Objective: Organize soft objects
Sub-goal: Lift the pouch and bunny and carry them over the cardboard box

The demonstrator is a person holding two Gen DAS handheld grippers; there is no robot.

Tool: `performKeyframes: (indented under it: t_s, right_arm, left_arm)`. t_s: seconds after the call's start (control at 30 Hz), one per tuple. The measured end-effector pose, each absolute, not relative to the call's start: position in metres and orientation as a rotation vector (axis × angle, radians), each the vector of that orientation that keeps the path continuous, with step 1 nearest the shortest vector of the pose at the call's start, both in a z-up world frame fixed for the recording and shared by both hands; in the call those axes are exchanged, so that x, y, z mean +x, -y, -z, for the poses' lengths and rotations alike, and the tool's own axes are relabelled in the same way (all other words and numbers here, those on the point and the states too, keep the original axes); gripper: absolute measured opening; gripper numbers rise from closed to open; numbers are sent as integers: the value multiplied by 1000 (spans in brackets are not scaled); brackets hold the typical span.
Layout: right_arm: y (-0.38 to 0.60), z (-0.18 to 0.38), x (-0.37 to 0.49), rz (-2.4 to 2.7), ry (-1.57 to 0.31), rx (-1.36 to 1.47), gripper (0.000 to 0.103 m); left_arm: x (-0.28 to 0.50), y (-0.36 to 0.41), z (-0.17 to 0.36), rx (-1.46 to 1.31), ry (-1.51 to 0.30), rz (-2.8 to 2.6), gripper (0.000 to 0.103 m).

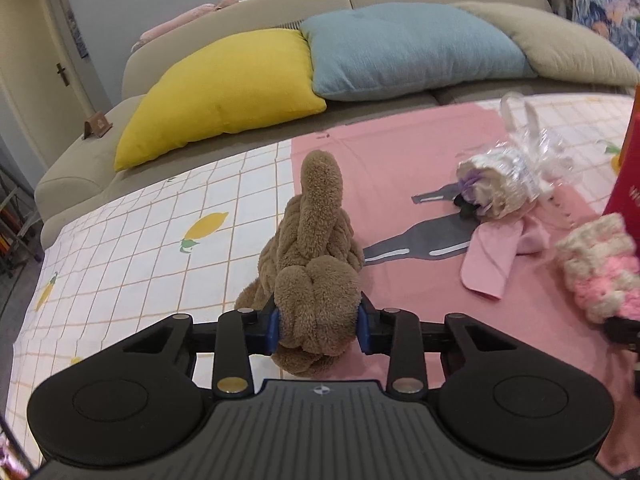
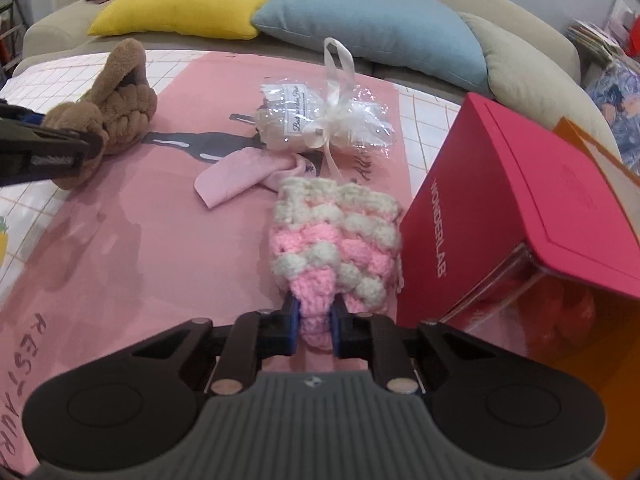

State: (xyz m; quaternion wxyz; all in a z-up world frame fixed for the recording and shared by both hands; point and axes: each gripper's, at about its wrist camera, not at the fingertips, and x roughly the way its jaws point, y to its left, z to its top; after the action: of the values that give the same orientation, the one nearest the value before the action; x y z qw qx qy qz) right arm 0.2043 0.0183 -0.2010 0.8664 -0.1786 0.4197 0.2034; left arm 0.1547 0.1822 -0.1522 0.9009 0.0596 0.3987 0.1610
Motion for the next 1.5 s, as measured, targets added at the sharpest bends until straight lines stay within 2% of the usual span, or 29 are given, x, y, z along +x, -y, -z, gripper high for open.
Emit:
performKeyframes:
  t_s: [0.67,1.13,1.5]
  right_arm:
    - [33,118,154,-684,-849,-259,13]
    - [102,107,134,-650,-1018,-129,14]
    - [154,75,138,-624,-939,43,14]
  left_arm:
    - [61,-106,91,-82,-795,-186,40]
    - [47,-52,81,-115,-869,-80,40]
    - [53,-20,39,-119,-779,-16,40]
